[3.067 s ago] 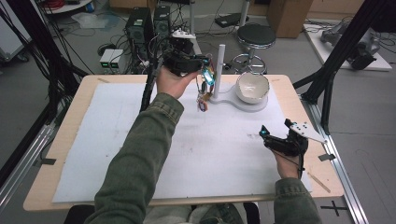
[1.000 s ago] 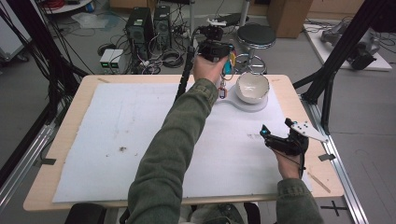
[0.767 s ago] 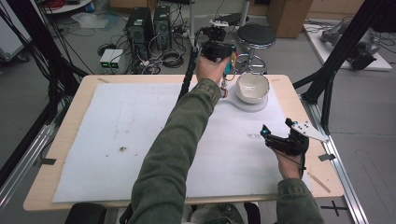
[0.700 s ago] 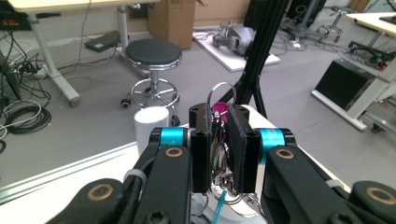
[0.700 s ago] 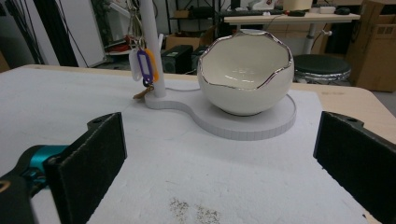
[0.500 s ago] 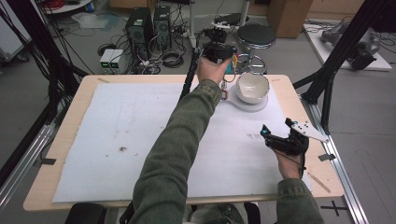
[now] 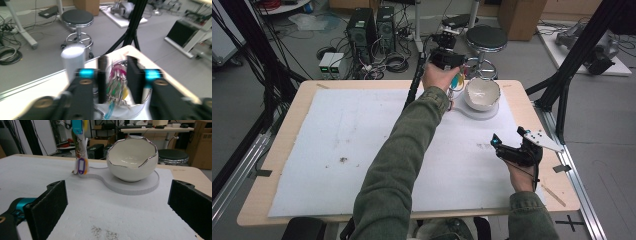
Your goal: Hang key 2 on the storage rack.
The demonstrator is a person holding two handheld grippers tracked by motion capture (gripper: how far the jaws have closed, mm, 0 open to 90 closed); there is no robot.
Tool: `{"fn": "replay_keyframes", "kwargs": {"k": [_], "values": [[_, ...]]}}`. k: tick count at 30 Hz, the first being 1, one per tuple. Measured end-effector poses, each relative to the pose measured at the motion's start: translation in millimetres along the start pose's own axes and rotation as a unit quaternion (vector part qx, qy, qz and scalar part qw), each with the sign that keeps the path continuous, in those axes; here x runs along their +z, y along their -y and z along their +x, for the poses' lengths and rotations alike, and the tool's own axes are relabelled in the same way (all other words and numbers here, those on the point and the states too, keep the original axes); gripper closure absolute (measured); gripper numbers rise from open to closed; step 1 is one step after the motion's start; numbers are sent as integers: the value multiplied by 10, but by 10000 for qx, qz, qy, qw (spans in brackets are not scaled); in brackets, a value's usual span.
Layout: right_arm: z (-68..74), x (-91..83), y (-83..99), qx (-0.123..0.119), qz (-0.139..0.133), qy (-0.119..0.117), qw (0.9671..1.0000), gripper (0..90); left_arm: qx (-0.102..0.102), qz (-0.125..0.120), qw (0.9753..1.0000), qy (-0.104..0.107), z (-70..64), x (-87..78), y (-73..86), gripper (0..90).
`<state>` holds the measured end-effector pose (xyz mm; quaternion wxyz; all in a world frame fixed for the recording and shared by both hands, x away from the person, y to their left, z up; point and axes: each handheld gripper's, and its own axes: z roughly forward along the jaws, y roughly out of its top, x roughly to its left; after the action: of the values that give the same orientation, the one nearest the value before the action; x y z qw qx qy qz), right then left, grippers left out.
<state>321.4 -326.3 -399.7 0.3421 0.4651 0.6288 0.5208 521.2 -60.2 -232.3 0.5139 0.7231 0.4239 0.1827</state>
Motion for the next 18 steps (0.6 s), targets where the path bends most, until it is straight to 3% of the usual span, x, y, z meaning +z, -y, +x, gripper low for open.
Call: {"fn": "replay_keyframes", "kwargs": {"k": [2,4,8,11,18], "values": [[2,-4,-1,11,-5,-3,10000,15,-100,0,9998,183,24,-35,-12,524],[1,-6,-1,10,-11,8,10000,15,-58,2,10000,32,22,-65,-7,397],[4,-10,0,5,-5,12,10000,15,-147,-32,9998,95,67,-136,10,173],[7,-8,1,-6,-2,0,10000,15,-219,-133,9997,17,114,-204,40,45],[14,-4,-2,8,-2,-9,10000,15,-410,-141,9990,-78,292,-377,165,16]]}}
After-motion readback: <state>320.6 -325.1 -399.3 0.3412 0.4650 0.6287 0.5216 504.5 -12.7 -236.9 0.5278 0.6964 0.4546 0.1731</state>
